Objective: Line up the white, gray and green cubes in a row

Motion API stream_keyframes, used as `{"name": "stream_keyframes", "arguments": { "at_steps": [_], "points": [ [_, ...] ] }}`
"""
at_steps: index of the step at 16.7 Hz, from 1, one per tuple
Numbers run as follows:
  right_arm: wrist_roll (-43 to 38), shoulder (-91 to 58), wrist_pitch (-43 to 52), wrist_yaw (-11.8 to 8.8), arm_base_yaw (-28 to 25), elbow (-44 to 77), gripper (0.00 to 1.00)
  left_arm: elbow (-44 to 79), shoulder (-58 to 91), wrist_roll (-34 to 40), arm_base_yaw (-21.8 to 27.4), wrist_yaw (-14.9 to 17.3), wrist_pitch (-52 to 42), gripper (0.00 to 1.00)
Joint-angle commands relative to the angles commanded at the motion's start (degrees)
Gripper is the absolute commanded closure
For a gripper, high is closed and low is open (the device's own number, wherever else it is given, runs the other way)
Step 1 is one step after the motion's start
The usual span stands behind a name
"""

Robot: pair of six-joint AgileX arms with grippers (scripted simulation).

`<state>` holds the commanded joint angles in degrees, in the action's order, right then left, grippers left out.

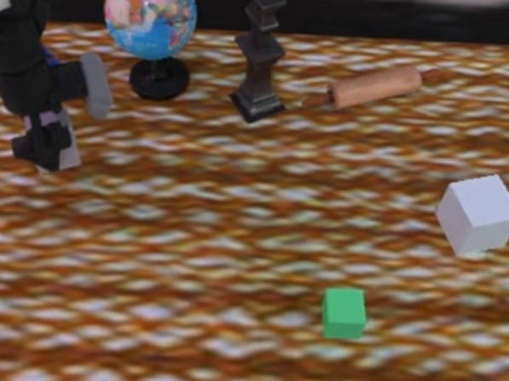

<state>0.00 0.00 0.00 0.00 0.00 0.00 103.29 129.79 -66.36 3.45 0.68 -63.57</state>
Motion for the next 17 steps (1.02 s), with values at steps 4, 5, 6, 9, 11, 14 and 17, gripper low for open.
{"name": "stream_keyframes", "arguments": {
  "at_steps": [4,5,6,9,11,14,17],
  "points": [
    [0.0,0.0,0.0,0.0,0.0,0.0,0.00,0.5,-0.5,0.0,0.0,0.0,-0.7,1.00],
    [0.0,0.0,0.0,0.0,0.0,0.0,0.00,0.4,-0.3,-0.1,0.3,0.0,-0.6,1.00],
    [0.0,0.0,0.0,0.0,0.0,0.0,0.00,0.4,-0.3,0.0,0.4,0.0,-0.6,1.00],
    [0.0,0.0,0.0,0.0,0.0,0.0,0.00,-0.7,-1.4,2.3,4.2,-0.1,-0.3,1.00],
    [0.0,0.0,0.0,0.0,0.0,0.0,0.00,-2.4,-2.7,5.2,9.5,-0.1,-0.1,1.00],
    [0.0,0.0,0.0,0.0,0.0,0.0,0.00,-5.9,-5.4,11.0,20.8,-0.2,0.4,1.00],
    [0.0,0.0,0.0,0.0,0.0,0.0,0.00,-9.6,-8.3,17.3,33.0,-0.2,1.0,1.00]
  ]
}}
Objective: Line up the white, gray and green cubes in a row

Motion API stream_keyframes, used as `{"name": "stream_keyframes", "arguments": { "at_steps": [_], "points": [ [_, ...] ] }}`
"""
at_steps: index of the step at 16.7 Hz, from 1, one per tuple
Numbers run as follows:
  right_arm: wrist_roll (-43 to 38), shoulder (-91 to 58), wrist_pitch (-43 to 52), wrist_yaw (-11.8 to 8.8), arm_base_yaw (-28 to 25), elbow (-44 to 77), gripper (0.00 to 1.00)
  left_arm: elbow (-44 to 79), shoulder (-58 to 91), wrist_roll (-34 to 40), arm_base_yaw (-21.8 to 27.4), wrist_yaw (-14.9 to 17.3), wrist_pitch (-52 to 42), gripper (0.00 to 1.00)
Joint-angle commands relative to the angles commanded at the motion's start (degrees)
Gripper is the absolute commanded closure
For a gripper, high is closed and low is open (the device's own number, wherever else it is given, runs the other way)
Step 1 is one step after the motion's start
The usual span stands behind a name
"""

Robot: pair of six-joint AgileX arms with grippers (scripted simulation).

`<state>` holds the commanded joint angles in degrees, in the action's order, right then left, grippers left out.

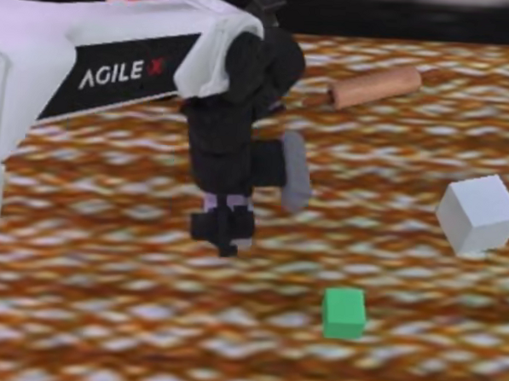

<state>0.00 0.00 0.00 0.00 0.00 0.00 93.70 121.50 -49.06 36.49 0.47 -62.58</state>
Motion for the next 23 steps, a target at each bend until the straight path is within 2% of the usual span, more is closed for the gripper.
{"name": "stream_keyframes", "arguments": {
  "at_steps": [3,6,11,18,23],
  "points": [
    [0.0,0.0,0.0,0.0,0.0,0.0,0.00,-3.0,-2.7,5.2,9.0,-0.1,0.7,1.00],
    [0.0,0.0,0.0,0.0,0.0,0.0,0.00,-4.5,-4.3,7.8,12.6,-0.3,1.2,1.00],
    [0.0,0.0,0.0,0.0,0.0,0.0,0.00,-4.5,-4.0,7.7,12.5,-0.2,1.4,1.00],
    [0.0,0.0,0.0,0.0,0.0,0.0,0.00,-10.9,1.2,8.1,12.8,-0.2,13.5,1.00],
    [0.0,0.0,0.0,0.0,0.0,0.0,0.00,-11.7,2.0,8.0,13.0,-0.2,14.7,1.00]
  ]
}}
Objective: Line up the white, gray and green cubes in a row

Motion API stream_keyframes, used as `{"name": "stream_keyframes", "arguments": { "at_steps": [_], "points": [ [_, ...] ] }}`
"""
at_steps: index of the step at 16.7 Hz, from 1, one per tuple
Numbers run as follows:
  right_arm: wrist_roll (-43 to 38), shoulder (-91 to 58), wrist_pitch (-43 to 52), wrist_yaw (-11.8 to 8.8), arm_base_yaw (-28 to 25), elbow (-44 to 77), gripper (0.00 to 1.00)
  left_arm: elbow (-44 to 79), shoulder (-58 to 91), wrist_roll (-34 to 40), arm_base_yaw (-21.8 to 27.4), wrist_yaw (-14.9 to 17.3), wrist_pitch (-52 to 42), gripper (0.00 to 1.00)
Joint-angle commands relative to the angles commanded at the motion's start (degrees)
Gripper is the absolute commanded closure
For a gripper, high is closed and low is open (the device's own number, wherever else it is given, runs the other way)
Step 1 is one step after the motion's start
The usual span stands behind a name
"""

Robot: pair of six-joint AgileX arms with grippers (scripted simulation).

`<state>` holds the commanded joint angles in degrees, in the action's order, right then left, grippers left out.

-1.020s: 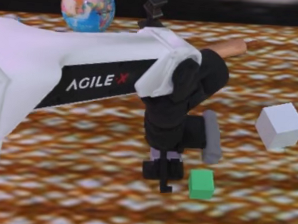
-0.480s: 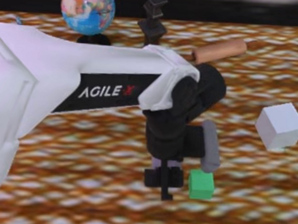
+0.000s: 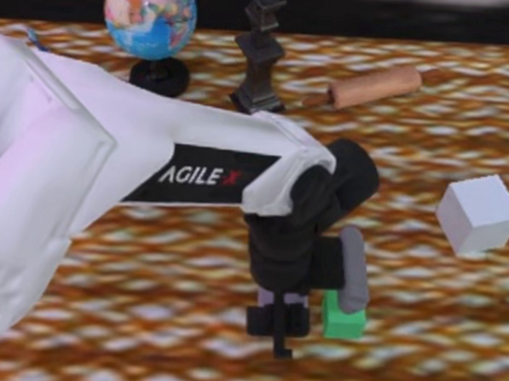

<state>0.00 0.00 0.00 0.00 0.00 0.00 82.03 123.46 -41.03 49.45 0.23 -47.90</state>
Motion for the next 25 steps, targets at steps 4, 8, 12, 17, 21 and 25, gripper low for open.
{"name": "stream_keyframes", "arguments": {
  "at_steps": [4,8,12,17,21,25],
  "points": [
    [0.0,0.0,0.0,0.0,0.0,0.0,0.00,0.0,0.0,0.0,0.0,0.0,0.0,0.70],
    [0.0,0.0,0.0,0.0,0.0,0.0,0.00,0.0,0.0,0.0,0.0,0.0,0.0,0.40],
    [0.0,0.0,0.0,0.0,0.0,0.0,0.00,0.0,0.0,0.0,0.0,0.0,0.0,0.10],
    [0.0,0.0,0.0,0.0,0.0,0.0,0.00,0.0,0.0,0.0,0.0,0.0,0.0,0.00],
    [0.0,0.0,0.0,0.0,0.0,0.0,0.00,0.0,0.0,0.0,0.0,0.0,0.0,0.00],
    [0.0,0.0,0.0,0.0,0.0,0.0,0.00,1.6,-0.9,0.0,-0.3,0.0,-2.4,0.00]
  ]
}}
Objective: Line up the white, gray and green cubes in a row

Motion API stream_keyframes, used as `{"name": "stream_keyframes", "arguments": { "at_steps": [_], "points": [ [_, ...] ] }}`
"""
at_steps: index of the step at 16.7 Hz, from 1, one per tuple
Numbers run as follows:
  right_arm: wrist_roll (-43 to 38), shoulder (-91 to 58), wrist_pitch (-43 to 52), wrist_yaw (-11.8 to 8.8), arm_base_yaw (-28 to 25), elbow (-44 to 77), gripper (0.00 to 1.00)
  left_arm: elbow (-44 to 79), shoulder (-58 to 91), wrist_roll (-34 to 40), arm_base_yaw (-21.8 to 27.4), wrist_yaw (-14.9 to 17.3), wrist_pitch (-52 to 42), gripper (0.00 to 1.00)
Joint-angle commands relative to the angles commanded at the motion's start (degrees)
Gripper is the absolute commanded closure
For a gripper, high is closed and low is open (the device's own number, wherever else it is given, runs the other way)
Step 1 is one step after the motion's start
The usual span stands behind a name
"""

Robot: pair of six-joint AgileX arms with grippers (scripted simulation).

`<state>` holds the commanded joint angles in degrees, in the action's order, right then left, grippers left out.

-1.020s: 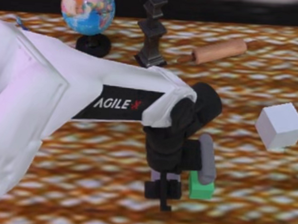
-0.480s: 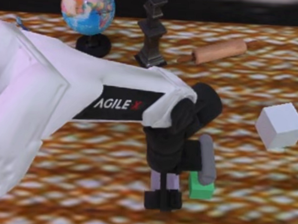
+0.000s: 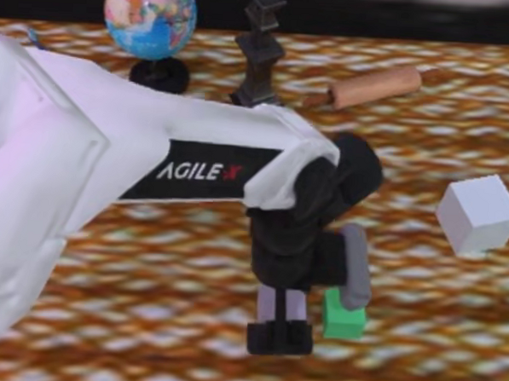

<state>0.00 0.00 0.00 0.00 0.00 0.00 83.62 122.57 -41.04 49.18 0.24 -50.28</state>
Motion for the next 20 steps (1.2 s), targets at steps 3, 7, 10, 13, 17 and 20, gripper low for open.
{"name": "stream_keyframes", "arguments": {
  "at_steps": [3,7,10,13,17,20],
  "points": [
    [0.0,0.0,0.0,0.0,0.0,0.0,0.00,3.5,-2.4,0.1,-0.5,0.0,-6.3,0.00],
    [0.0,0.0,0.0,0.0,0.0,0.0,0.00,6.5,-4.8,0.1,-0.9,-0.1,-11.4,0.00],
    [0.0,0.0,0.0,0.0,0.0,0.0,0.00,6.4,-4.6,0.1,-0.6,-0.1,-11.3,0.00],
    [0.1,-1.7,1.2,-0.1,-0.2,1.7,0.00,4.8,-6.2,0.8,-1.7,-0.3,-10.0,0.00],
    [0.8,-12.5,7.9,-0.1,-1.2,12.0,0.00,-4.2,-16.3,4.5,-7.3,-1.0,-3.8,0.00],
    [1.7,-27.0,15.8,-0.1,-2.2,24.0,0.00,-15.0,-29.3,9.0,-13.5,-1.3,2.8,0.00]
  ]
}}
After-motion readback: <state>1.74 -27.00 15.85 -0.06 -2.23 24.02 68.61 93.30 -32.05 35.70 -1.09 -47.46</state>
